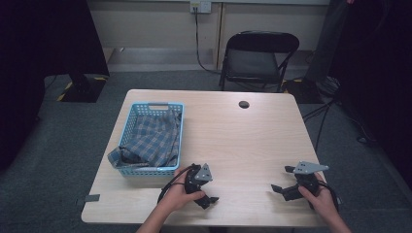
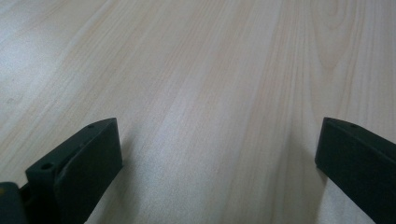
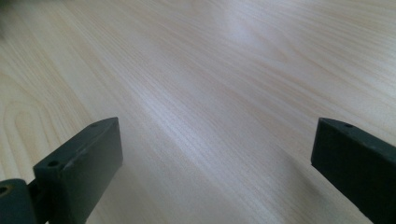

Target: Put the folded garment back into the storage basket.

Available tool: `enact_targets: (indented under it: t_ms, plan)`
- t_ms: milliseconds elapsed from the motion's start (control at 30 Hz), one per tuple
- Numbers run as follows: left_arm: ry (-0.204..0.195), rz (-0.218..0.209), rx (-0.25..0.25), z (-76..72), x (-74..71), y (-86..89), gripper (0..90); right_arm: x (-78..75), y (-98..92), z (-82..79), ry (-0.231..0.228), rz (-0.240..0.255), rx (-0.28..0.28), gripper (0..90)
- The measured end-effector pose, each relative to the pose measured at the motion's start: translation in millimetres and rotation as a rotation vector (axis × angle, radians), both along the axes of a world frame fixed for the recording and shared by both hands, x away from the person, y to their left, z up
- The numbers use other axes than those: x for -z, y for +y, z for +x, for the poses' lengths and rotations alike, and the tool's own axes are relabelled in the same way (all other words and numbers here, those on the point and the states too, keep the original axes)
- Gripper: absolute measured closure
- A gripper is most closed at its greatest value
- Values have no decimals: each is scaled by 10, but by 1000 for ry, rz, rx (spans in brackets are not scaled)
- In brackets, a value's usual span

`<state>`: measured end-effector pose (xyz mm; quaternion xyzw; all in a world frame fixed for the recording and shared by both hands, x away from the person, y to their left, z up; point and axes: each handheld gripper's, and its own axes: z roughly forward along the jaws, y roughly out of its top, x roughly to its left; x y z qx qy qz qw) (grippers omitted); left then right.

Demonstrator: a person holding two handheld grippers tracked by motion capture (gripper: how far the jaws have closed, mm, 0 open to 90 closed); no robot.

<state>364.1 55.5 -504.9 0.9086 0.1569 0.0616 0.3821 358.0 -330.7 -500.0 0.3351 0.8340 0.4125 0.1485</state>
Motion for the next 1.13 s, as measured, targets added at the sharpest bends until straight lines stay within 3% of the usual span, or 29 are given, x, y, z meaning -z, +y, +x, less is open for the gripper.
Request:
enact_targets:
  t_ms: [400, 833, 1000, 1133]
  plan:
    - [0, 0, 0, 0, 0, 0, 0, 5, -13, -24, 1, -24, -5, 14]
    - [0, 1, 2, 2, 0, 1, 0, 34, 15, -39, 12, -126, -29, 7]
    - [0, 0, 2, 2, 0, 2, 0, 40, -3, -7, 57, -111, -34, 0]
    - [1, 1, 2, 2, 0, 3, 0, 40, -4, -7, 57, -112, -35, 0]
